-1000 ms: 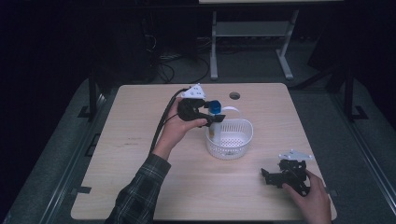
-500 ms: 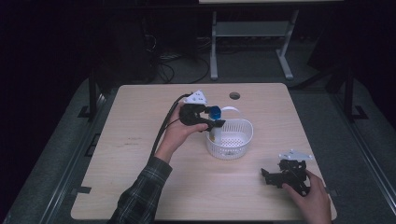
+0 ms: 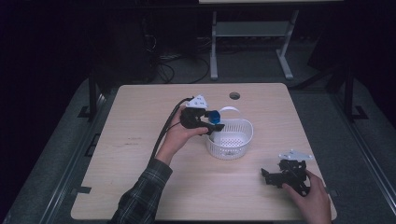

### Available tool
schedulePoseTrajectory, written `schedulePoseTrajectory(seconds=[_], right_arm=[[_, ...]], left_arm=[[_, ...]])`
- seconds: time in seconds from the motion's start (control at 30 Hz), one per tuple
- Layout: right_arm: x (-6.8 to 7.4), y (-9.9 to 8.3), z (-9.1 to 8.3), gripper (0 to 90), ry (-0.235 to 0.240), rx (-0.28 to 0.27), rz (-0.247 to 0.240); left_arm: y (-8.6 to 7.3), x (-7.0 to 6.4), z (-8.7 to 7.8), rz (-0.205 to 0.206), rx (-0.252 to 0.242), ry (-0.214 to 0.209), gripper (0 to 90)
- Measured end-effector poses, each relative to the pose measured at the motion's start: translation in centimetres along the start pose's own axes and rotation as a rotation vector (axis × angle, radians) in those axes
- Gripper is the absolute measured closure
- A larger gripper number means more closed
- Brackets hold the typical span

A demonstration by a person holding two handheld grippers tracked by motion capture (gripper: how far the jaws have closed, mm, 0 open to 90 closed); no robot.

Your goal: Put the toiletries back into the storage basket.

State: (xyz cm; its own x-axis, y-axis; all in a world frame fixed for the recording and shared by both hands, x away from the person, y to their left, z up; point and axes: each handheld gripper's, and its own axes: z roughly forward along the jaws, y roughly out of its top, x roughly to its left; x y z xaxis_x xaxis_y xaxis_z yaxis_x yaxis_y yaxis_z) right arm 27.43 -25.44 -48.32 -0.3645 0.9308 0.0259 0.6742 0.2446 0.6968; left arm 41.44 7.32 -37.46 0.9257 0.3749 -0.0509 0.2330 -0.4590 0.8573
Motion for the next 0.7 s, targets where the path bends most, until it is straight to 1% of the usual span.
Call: schedulePoseTrajectory(seconds=[0.17, 0.37, 0.53, 0.6, 0.7], right_arm=[[0.0, 0.0, 0.0, 0.0, 0.0, 0.0, 0.0], [0.0, 0.0, 0.0, 0.0, 0.0, 0.0, 0.0], [0.0, 0.0, 0.0, 0.0, 0.0, 0.0, 0.0], [0.0, 0.0, 0.0, 0.0, 0.0, 0.0, 0.0], [0.0, 0.0, 0.0, 0.0, 0.0, 0.0, 0.0]], left_arm=[[-0.17, -0.02, 0.05, -0.006, -0.001, -0.001, 36.0], [-0.32, 0.03, 0.0, -0.003, 0.006, -0.006, 36.0], [-0.46, -0.05, -0.02, -0.009, -0.009, -0.018, 35.6], [-0.43, -0.18, -0.11, -0.017, -0.026, -0.028, 34.4], [-0.3, -0.41, -0.18, -0.006, -0.024, -0.029, 30.7]])
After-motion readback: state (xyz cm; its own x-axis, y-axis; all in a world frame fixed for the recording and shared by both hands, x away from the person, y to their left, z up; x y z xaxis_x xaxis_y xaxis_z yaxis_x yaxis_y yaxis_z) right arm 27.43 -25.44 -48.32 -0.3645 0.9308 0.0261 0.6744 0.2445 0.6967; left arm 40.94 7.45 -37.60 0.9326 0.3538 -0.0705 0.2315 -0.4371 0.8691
